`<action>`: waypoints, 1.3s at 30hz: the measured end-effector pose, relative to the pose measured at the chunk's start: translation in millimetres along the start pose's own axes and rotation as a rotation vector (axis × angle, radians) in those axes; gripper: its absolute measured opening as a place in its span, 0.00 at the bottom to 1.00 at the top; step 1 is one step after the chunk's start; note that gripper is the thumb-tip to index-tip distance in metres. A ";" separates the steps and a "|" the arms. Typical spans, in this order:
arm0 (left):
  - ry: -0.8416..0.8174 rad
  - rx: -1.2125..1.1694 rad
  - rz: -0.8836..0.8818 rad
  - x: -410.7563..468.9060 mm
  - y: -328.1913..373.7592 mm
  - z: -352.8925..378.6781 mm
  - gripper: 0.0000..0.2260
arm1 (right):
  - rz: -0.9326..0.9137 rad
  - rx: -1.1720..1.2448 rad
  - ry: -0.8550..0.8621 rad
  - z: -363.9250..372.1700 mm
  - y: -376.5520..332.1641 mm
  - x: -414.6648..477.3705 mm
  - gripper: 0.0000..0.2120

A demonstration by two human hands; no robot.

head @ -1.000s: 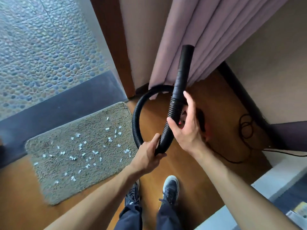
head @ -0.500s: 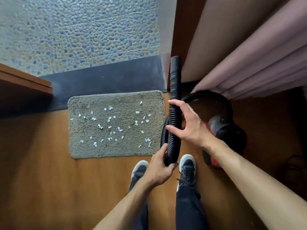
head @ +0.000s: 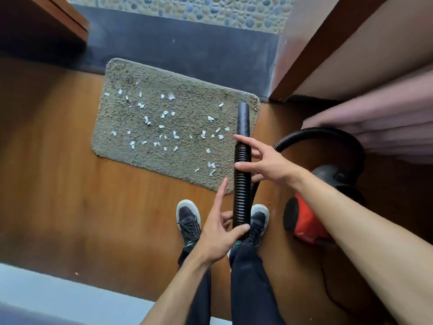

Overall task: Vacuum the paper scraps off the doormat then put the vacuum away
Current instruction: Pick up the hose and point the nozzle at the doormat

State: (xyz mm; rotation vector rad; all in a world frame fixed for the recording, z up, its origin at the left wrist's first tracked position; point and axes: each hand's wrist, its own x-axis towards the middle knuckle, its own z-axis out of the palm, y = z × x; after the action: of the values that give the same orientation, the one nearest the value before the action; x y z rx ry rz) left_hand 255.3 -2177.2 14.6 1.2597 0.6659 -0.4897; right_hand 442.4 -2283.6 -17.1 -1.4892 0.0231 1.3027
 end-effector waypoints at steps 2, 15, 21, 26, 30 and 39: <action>-0.014 -0.033 0.010 1.1 -3.3 -4.0 0.46 | 0.058 0.050 0.009 3.6 11.9 13.5 0.28; -0.020 -0.116 -0.070 18.9 -48.2 -39.9 0.32 | 0.291 0.061 -0.021 43.8 72.1 74.8 0.23; -0.023 -0.204 -0.141 29.1 -68.5 -50.6 0.28 | 0.323 0.068 -0.016 55.7 92.0 93.1 0.24; -0.038 -0.223 -0.212 40.3 -75.3 -53.0 0.27 | 0.321 0.086 0.022 55.3 107.1 100.5 0.25; -0.066 -0.183 -0.249 51.2 -74.2 -50.2 0.26 | 0.260 0.155 0.211 54.1 124.3 91.0 0.21; -0.082 -0.092 -0.312 63.6 -68.6 -19.7 0.26 | 0.648 0.436 0.961 22.9 247.6 -34.3 0.12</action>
State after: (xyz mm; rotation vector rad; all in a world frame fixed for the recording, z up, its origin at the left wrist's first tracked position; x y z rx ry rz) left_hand 251.3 -2173.7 -80.9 1.0475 0.8110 -0.7548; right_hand 260.6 -2386.1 -156.6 -1.6280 1.4107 0.8326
